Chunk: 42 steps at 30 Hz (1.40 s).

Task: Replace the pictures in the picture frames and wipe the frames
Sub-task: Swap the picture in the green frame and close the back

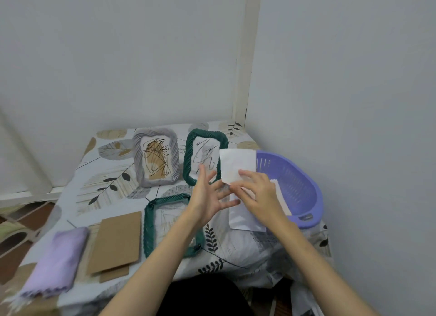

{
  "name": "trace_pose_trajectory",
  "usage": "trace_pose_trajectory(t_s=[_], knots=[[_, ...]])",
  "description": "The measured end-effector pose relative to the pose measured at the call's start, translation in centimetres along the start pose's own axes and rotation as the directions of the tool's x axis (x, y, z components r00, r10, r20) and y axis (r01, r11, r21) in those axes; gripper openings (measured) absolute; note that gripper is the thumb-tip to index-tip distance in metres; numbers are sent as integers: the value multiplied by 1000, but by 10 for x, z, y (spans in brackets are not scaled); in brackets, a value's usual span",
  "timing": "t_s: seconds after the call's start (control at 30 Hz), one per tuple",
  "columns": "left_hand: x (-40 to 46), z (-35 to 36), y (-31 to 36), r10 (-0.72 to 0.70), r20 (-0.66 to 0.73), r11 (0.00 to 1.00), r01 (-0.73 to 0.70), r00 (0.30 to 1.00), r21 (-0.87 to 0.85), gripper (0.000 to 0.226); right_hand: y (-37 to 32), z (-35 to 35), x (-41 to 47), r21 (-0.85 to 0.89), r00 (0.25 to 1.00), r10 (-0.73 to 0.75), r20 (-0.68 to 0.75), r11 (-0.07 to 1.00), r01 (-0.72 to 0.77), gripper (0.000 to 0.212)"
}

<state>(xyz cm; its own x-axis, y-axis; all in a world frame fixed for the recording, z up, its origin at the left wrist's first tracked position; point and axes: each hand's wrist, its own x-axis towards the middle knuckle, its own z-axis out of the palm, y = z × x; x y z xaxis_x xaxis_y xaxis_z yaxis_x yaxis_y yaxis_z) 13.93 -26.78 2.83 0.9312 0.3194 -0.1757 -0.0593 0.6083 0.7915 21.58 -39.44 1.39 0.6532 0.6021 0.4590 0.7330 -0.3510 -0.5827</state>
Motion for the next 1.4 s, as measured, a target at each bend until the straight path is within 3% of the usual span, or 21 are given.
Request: trace_pose_trajectory(t_s=[0.07, 0.13, 0.2, 0.3, 0.33, 0.4, 0.57, 0.67, 0.77, 1.0, 1.4], knots=[[-9, -10, 5, 73, -2, 995, -73, 997, 71, 46, -13, 8, -2, -8, 995, 25, 92, 1000, -24, 82], [-14, -23, 10, 153, -58, 980, -144, 986, 141, 54, -23, 17, -3, 58, 988, 49, 146, 997, -58, 92], [-19, -36, 17, 219, -119, 959, -191, 968, 209, 58, -35, 26, -2, 198, 983, 80, 164, 974, -112, 80], [-29, -57, 27, 261, -178, 940, -208, 949, 270, 56, -44, 44, 1, 390, 981, 137, 141, 902, -182, 23], [-32, -65, 30, 277, -195, 932, -213, 941, 293, 57, -45, 50, 3, 400, 982, 137, 134, 899, -180, 20], [-37, -82, 34, 317, -238, 892, -203, 918, 404, 57, -44, 61, 6, 421, 974, 135, 184, 884, -203, 33], [-43, -124, 32, 483, -296, 635, -96, 824, 767, 21, -46, 88, 8, 365, 900, 255, 354, 848, -384, 35], [-47, -142, 29, 434, -285, 539, 7, 855, 842, 18, -45, 100, 7, 306, 862, 288, 417, 849, -431, 39], [-50, -153, 26, 362, -271, 437, 94, 892, 894, 33, -43, 105, 6, 233, 841, 255, 478, 886, -401, 33], [-54, -169, 20, 289, -139, 171, 92, 947, 981, 49, -34, 109, 4, 119, 817, 176, 549, 951, -284, 35], [-61, -175, 16, 167, -98, 75, 86, 981, 993, 58, -24, 115, -5, 13, 827, 100, 554, 992, -129, 39]])
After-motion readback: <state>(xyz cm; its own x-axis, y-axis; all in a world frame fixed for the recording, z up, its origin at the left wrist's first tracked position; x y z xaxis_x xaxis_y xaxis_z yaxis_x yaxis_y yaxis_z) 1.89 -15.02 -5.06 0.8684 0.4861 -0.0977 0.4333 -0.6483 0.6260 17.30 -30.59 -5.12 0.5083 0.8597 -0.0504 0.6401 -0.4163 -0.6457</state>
